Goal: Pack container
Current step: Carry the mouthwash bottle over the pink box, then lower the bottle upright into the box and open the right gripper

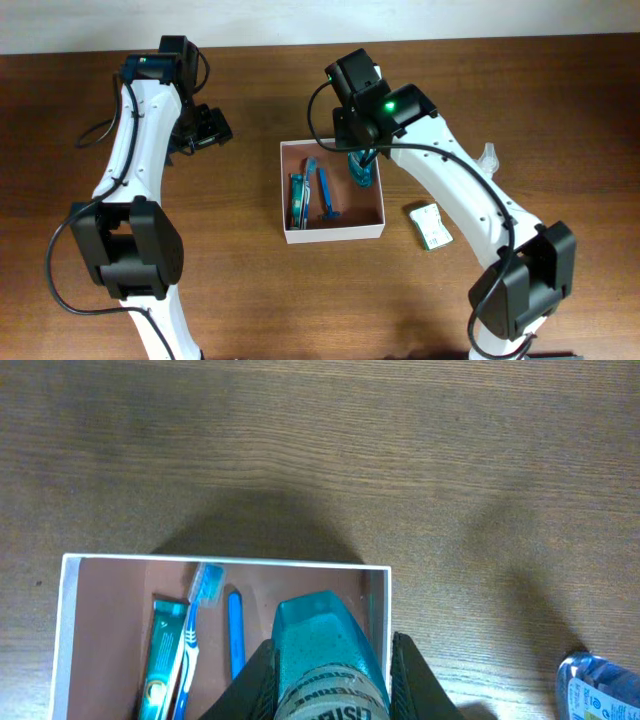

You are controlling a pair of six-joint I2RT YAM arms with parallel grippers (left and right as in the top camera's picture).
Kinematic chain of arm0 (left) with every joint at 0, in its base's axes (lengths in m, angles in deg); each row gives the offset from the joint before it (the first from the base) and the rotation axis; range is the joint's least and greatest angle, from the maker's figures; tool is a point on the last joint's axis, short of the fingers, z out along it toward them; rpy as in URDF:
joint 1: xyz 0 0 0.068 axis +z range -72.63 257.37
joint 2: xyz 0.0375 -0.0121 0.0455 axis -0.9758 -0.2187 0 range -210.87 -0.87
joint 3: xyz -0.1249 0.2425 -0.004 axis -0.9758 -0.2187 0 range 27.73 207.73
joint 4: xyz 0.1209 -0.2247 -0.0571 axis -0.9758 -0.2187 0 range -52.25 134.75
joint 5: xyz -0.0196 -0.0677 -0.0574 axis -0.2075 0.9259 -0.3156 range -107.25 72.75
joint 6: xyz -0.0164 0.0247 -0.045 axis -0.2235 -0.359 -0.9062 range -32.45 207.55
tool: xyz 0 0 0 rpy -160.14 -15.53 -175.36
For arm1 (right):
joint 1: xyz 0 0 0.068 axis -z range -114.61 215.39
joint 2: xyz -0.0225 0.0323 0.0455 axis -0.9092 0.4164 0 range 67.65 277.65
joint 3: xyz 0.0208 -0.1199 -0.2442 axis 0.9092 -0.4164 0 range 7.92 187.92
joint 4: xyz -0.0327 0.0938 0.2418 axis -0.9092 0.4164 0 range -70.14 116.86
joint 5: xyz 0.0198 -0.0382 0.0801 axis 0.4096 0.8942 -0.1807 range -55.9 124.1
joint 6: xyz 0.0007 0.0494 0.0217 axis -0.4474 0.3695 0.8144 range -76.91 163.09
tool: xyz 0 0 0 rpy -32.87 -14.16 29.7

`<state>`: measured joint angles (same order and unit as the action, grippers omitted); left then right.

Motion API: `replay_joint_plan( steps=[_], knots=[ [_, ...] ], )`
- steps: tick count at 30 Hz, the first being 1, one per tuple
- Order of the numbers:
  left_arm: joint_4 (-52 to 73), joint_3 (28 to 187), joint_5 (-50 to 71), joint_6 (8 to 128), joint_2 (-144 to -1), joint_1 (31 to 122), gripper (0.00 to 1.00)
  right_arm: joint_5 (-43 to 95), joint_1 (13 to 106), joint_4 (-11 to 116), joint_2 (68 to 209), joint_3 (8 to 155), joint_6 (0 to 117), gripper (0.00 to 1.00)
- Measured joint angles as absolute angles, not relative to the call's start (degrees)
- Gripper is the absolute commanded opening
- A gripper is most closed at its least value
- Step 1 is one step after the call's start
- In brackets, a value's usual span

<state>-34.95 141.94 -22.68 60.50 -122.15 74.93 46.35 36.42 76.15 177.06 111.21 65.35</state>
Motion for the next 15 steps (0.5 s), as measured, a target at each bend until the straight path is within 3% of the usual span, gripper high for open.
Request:
replay_joint_plan(
  steps=[15],
  knots=[
    [-35.0, 141.9, -22.7, 60.5, -122.1, 74.9, 0.99, 49.6, 36.4, 75.3, 178.5, 111.2, 66.3, 0.2]
  ],
)
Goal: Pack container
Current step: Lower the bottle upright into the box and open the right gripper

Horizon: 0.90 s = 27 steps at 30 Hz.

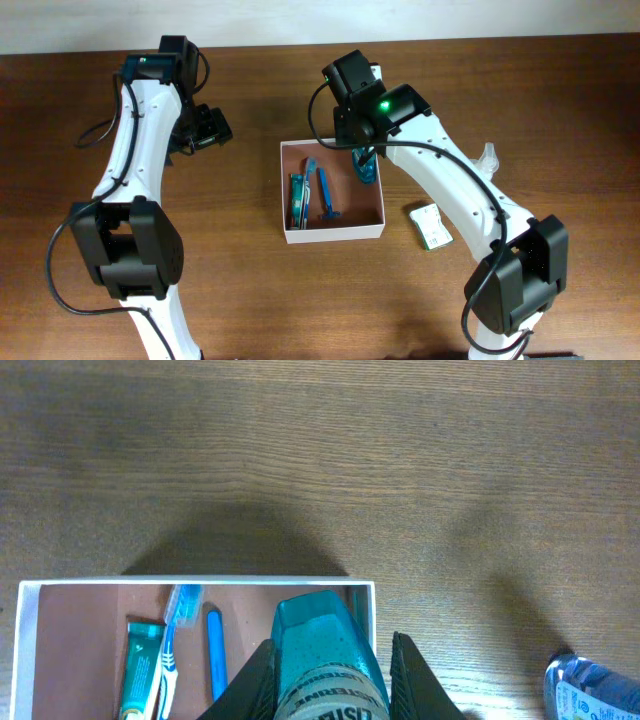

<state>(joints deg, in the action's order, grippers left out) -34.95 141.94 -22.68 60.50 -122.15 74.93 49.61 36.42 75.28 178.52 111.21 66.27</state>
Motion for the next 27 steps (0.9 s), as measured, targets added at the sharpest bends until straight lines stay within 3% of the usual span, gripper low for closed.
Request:
replay_joint_plan(
  steps=[22, 27],
  knots=[
    [-35.0, 141.9, -22.7, 60.5, -122.1, 74.9, 0.99, 50.6, 36.4, 73.4, 182.6, 111.2, 67.4, 0.21],
    [-35.0, 141.9, -22.7, 60.5, -122.1, 74.9, 0.99, 50.8, 36.4, 73.4, 182.6, 111.2, 67.4, 0.36]
  ],
)
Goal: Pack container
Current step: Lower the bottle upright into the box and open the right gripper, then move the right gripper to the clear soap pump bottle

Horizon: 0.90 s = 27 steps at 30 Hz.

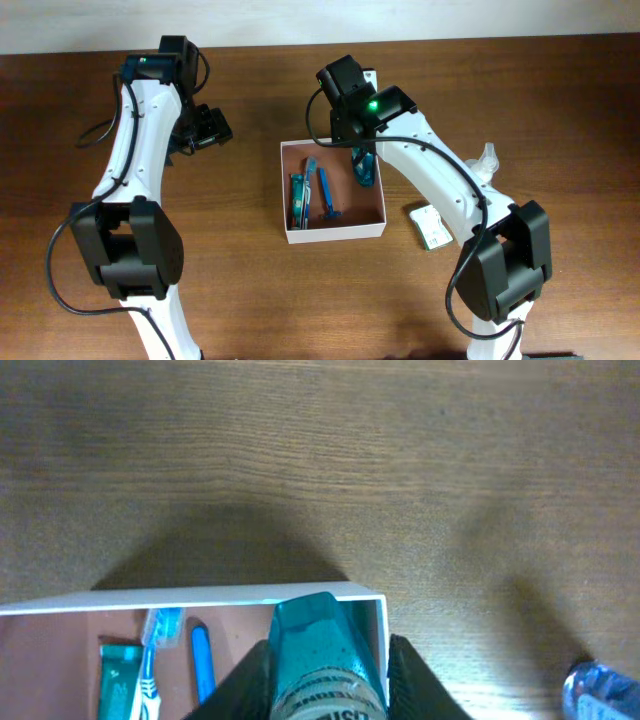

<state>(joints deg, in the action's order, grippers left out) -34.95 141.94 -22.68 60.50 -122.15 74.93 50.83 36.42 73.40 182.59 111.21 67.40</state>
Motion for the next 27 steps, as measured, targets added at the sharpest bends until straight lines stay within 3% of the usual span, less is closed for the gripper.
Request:
replay_joint_plan(
  steps=[16, 27],
  knots=[
    [-35.0, 141.9, -22.7, 60.5, -122.1, 74.9, 0.99, 51.5, 36.4, 73.6, 182.1, 111.2, 66.6, 0.46],
    [-34.9, 141.9, -22.7, 60.5, -122.1, 74.9, 0.99, 52.2, 39.9, 77.3, 167.5, 111.3, 63.6, 0.47]
  ],
)
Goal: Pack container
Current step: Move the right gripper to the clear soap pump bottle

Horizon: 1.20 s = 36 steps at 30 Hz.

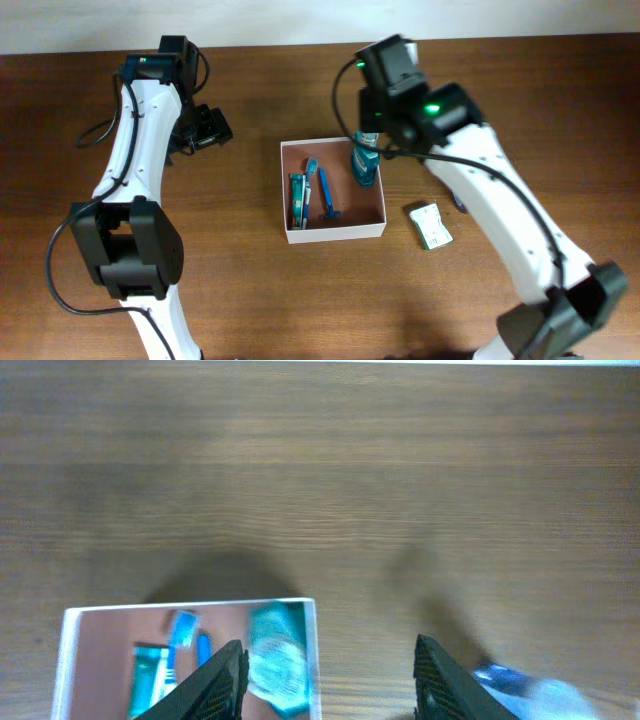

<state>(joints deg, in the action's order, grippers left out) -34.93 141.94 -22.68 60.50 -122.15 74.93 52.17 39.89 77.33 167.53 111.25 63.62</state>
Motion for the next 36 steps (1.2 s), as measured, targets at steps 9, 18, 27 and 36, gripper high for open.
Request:
replay_joint_plan(
  steps=[9, 18, 27, 36],
  knots=[
    [-35.0, 141.9, -22.7, 60.5, -122.1, 74.9, 0.99, 55.1, 49.5, 88.1, 162.4, 111.3, 62.2, 0.46],
    [-35.0, 141.9, -22.7, 60.5, -122.1, 74.9, 0.99, 50.9, 60.3, 95.1, 161.6, 111.3, 59.3, 0.46],
    [-35.0, 141.9, -22.7, 60.5, -122.1, 74.9, 0.99, 45.0, 65.7, 96.5, 161.6, 109.5, 58.3, 0.46],
    [-34.9, 141.9, -22.7, 60.5, -122.1, 74.9, 0.99, 43.4, 65.7, 88.9, 161.5, 98.6, 56.1, 0.68]
  ],
)
